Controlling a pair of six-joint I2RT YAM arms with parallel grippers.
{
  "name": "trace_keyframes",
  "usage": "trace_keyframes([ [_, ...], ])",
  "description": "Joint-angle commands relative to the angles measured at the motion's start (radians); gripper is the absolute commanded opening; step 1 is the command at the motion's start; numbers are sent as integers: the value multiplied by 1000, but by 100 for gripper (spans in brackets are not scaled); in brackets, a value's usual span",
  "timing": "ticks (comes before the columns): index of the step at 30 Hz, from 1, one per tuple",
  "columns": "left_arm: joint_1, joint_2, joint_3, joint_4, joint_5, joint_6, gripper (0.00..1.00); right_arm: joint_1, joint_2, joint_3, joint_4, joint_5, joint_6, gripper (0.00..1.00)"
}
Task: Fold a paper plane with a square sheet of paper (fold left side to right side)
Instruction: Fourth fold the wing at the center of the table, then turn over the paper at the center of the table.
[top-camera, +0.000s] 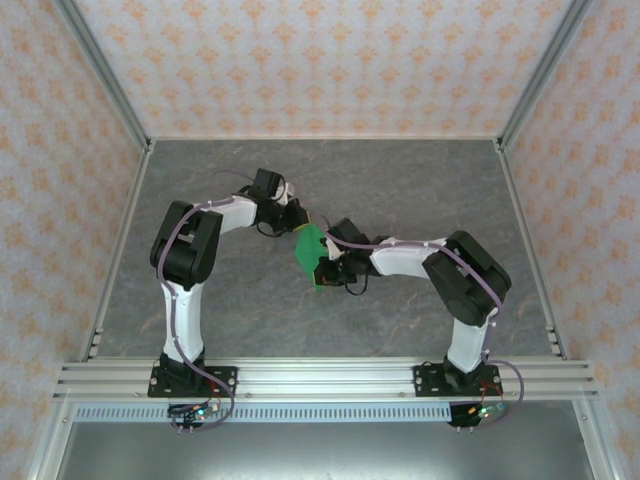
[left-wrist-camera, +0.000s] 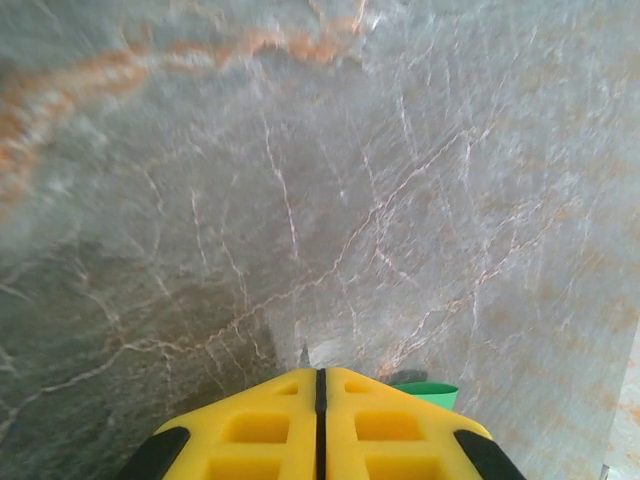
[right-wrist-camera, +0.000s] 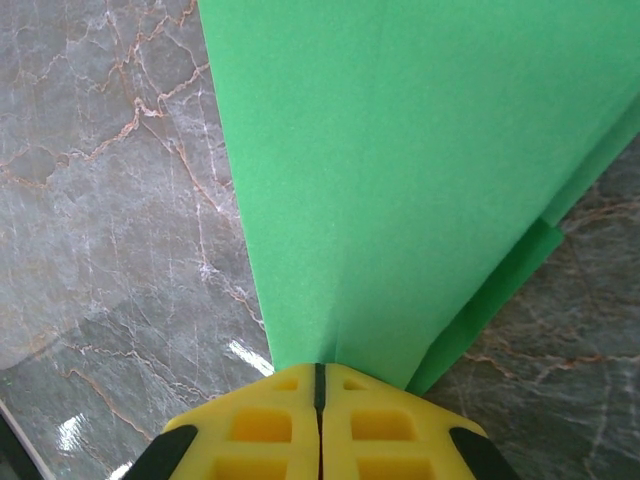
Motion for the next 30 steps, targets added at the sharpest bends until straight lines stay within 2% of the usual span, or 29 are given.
trace_keyframes([
  [1, 8, -74, 29, -66, -15, 43, 13, 4, 31, -37, -114, 4, 0, 9],
  [7, 31, -282, -84, -60, -21, 53, 25, 2, -61, 8, -34, 18, 6, 15],
  [14, -4, -459, -366, 60, -25, -12, 38, -27, -298, -33, -23, 224, -11, 43],
  [17, -64, -464, -425, 94, -36, -34, 40, -48, -381, -54, -76, 342, -29, 53],
  [20, -118, -433, -439, 130, -50, -55, 41, -67, -433, -86, -89, 396, -31, 58],
  [30, -158, -257, -343, 157, -57, -72, 41, -72, -537, -200, -6, 361, 15, 60],
])
